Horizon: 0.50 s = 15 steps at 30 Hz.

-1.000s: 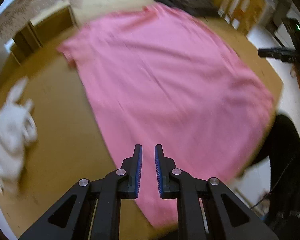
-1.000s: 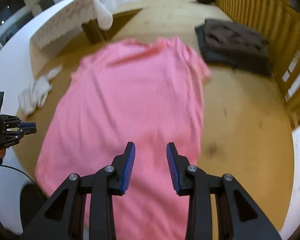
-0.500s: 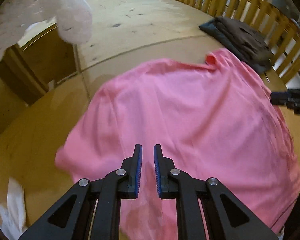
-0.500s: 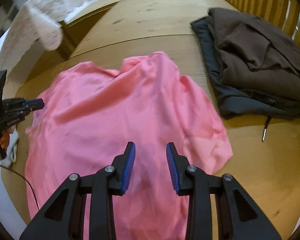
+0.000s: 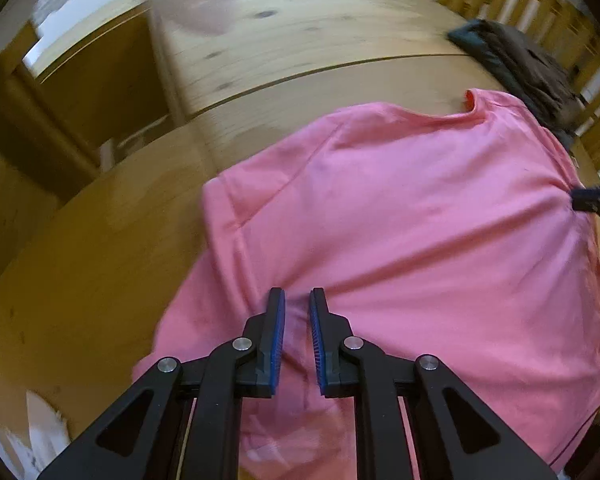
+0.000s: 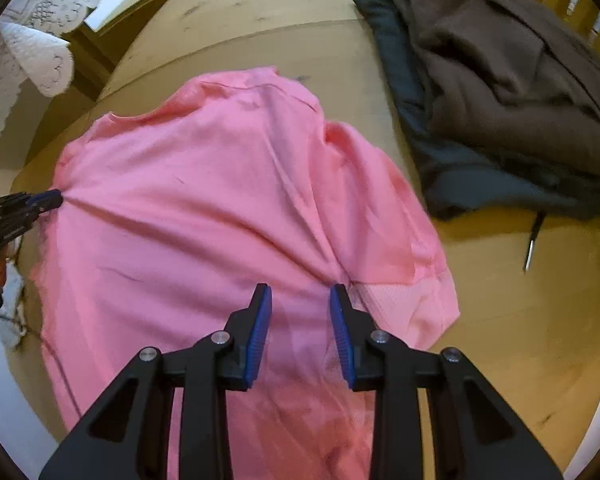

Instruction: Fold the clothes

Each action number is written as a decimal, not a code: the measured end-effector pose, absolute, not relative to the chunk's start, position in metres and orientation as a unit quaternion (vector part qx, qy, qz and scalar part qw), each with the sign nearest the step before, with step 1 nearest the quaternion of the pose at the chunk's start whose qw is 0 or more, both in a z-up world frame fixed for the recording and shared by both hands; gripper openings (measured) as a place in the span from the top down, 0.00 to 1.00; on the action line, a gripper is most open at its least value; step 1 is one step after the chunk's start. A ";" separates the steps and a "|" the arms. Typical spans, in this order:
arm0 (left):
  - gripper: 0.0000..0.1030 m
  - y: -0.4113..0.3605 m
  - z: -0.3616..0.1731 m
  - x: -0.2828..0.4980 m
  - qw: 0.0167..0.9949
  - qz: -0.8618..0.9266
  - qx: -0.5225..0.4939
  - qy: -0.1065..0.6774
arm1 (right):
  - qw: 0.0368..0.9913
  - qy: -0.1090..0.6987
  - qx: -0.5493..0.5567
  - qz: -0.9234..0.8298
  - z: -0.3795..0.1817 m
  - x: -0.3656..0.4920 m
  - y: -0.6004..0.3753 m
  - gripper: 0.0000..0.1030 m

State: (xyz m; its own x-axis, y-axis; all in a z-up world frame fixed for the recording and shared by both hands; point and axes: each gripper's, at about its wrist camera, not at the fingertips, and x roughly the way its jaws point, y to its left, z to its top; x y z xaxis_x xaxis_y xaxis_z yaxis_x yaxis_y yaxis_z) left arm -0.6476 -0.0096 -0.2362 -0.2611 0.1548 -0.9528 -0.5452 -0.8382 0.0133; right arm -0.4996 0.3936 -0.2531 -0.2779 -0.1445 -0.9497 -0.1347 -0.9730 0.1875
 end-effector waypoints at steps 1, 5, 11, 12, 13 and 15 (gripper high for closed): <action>0.90 -0.012 -0.235 -0.649 0.227 0.775 -0.564 0.171 | 0.012 -0.111 0.586 -0.803 -0.243 -0.505 0.392 0.72; 0.89 -0.005 -0.221 -0.657 0.250 0.787 -0.542 0.156 | 0.036 -0.095 0.550 -0.829 -0.222 -0.559 0.384 0.72; 0.89 0.022 -0.219 -0.685 0.292 0.783 -0.533 0.132 | 0.073 -0.115 0.569 -0.811 -0.255 -0.630 0.363 0.72; 0.89 0.027 -0.222 -0.689 0.292 0.782 -0.534 0.138 | 0.072 -0.111 0.575 -0.807 -0.260 -0.638 0.360 0.72; 0.89 0.031 -0.225 -0.693 0.290 0.781 -0.535 0.144 | 0.070 -0.103 0.578 -0.807 -0.264 -0.642 0.359 0.72; 0.87 0.034 -0.232 -0.699 0.277 0.780 -0.537 0.162 | 0.055 -0.079 0.567 -0.818 -0.265 -0.651 0.358 0.75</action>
